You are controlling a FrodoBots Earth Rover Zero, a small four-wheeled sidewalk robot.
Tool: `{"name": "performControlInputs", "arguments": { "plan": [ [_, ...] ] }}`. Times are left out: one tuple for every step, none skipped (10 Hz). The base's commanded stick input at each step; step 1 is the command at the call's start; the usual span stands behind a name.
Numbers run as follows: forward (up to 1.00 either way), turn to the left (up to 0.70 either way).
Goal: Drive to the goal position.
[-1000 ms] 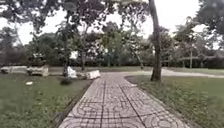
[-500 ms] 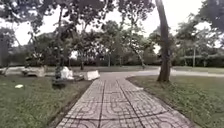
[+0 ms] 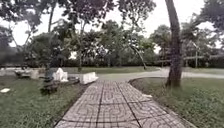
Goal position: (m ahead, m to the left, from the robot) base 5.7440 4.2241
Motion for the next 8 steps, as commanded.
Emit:
{"name": "performControlInputs", "arguments": {
  "plan": [
    [1.0, 0.0],
    [1.0, 0.0],
    [1.0, 0.0],
    [1.0, 0.0],
    [1.0, 0.0],
    [1.0, 0.0],
    [1.0, 0.0],
    [1.0, -0.1]
  ]
}}
